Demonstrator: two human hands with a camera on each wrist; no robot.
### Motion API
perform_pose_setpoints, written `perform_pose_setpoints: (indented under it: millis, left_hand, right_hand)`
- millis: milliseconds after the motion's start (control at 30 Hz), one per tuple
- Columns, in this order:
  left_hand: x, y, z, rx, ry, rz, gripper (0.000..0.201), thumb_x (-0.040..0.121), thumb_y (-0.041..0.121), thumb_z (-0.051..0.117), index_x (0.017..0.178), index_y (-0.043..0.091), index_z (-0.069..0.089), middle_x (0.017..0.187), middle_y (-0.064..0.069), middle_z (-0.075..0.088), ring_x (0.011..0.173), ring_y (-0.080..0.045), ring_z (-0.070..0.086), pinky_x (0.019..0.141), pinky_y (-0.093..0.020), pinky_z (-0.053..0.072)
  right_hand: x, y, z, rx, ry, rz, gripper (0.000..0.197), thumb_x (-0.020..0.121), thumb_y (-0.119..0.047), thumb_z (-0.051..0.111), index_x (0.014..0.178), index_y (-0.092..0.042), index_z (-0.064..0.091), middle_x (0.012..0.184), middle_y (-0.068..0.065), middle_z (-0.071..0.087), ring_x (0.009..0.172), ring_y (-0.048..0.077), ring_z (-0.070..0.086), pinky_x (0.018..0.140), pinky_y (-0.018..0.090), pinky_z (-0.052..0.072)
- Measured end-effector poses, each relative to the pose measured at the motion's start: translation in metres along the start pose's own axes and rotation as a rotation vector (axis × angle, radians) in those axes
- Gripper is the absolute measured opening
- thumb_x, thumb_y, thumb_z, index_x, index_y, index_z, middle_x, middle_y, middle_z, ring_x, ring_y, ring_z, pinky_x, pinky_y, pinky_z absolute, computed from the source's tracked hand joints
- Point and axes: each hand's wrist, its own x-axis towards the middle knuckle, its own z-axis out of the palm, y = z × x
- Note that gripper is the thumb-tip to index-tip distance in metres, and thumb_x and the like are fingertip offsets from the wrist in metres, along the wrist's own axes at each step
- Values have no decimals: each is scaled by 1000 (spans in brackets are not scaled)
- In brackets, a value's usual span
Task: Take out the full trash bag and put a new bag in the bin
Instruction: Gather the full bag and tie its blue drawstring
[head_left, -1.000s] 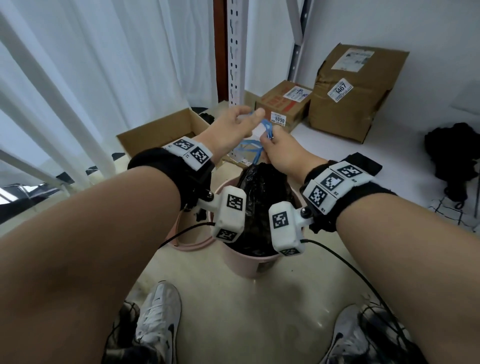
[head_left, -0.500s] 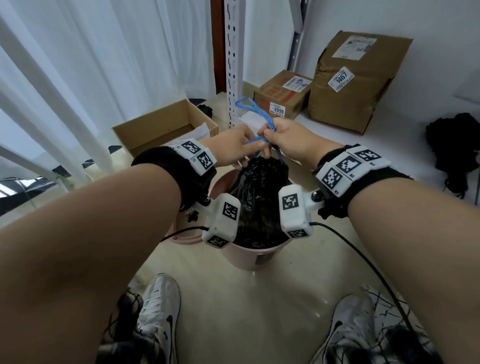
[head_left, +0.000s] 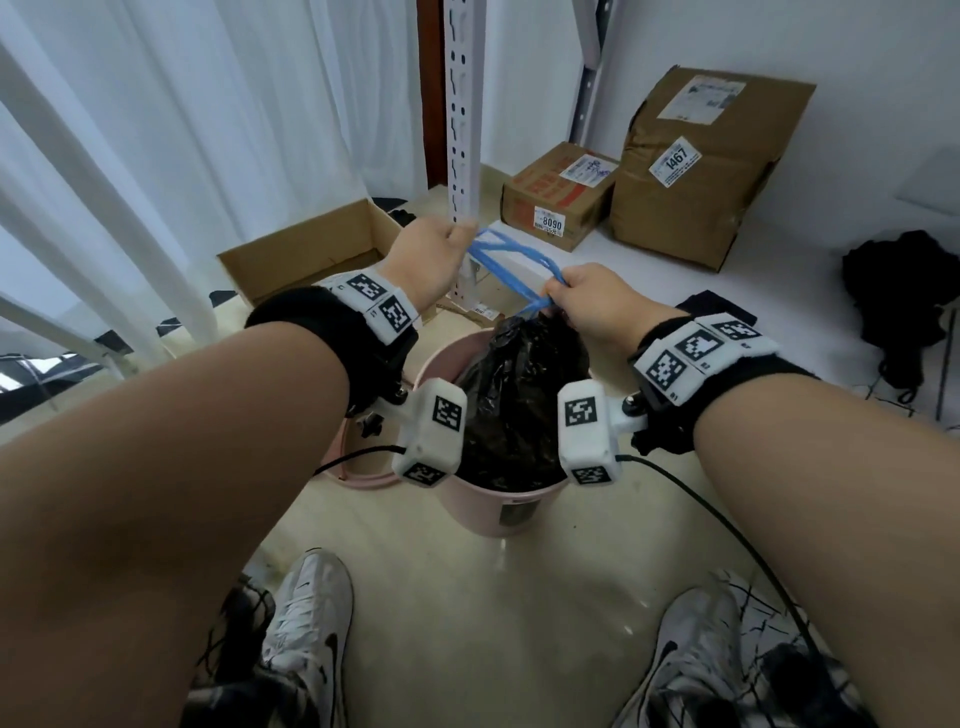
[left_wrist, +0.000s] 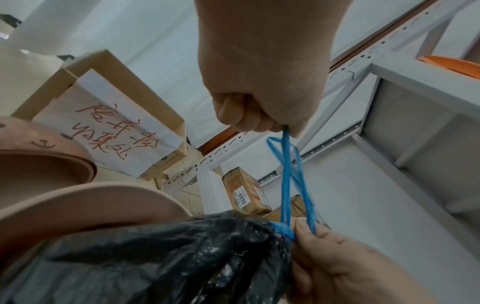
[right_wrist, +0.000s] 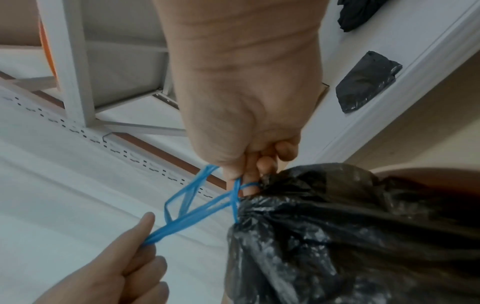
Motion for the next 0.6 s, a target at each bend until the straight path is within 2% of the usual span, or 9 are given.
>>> perform_pose_setpoints:
  millis: [67, 100, 200, 267, 367, 433, 500, 567, 600]
  left_hand:
    - [-2, 3, -2, -126, 6, 8, 40, 98, 36, 40, 65, 16, 32, 57, -2, 28, 48, -14, 26, 49, -28, 25]
    - [-3, 4, -2, -180, 9, 7, 36, 97, 36, 43, 69, 15, 35, 58, -3, 29, 48, -14, 27, 49, -28, 25]
    - [-3, 10, 2, -372, 25, -22, 33, 97, 27, 44, 68, 16, 35, 58, -3, 35, 45, -14, 32, 44, -23, 30]
    - [-3, 15, 5, -454, 47, -45, 32, 99, 23, 42, 68, 15, 37, 58, -5, 46, 42, -13, 44, 41, -21, 39]
    - [-4, 20, 8, -490, 54, -50, 25, 98, 17, 44, 73, 14, 39, 65, -8, 56, 52, -16, 57, 56, -26, 52]
    - [-3, 20, 9, -458, 63, -48, 22, 94, 8, 45, 74, 13, 38, 68, -7, 56, 56, -17, 59, 63, -29, 55]
    - [-2, 21, 10, -453, 39, -63, 17, 91, 2, 42, 78, 10, 39, 74, -9, 59, 59, -19, 60, 65, -30, 56]
    - [-2, 21, 10, -483, -10, -68, 11, 91, -2, 39, 85, 7, 41, 75, -11, 61, 53, -17, 57, 55, -27, 52]
    - [-3, 21, 10, -471, -38, -70, 12, 90, -3, 39, 84, 6, 41, 69, -11, 59, 47, -16, 53, 48, -25, 46]
  right_hand:
    - [-3, -4, -3, 174, 19, 51, 28, 102, -14, 36, 86, -8, 59, 66, 1, 52, 51, 11, 38, 40, 12, 34]
    - [-4, -5, -3, 220, 5, 75, 29, 102, -16, 34, 89, -10, 59, 68, 2, 53, 51, 11, 38, 39, 13, 34]
    - [-6, -9, 0, 336, -90, 126, 32, 103, -21, 32, 81, -17, 56, 71, 4, 52, 46, 11, 39, 45, 20, 30]
    - [-8, -14, 2, 459, -159, 161, 31, 103, -25, 32, 81, -17, 52, 71, 7, 52, 36, 8, 38, 41, 16, 29]
    - [-10, -21, 2, 520, -215, 167, 37, 103, -32, 31, 83, -13, 57, 61, 3, 46, 32, 5, 31, 37, 14, 26]
    - [-11, -26, -1, 512, -231, 171, 41, 102, -35, 34, 83, -11, 61, 57, -1, 40, 35, 5, 28, 37, 16, 24]
    - [-11, -29, -3, 511, -244, 181, 40, 101, -34, 38, 81, -9, 62, 56, -2, 37, 37, 5, 29, 38, 16, 24]
    - [-11, -29, -4, 526, -223, 198, 35, 100, -29, 42, 80, -8, 62, 57, -1, 39, 35, 3, 35, 37, 14, 29]
    - [-11, -27, -6, 547, -202, 210, 32, 100, -25, 43, 80, -8, 61, 59, -1, 42, 34, 2, 39, 37, 13, 33]
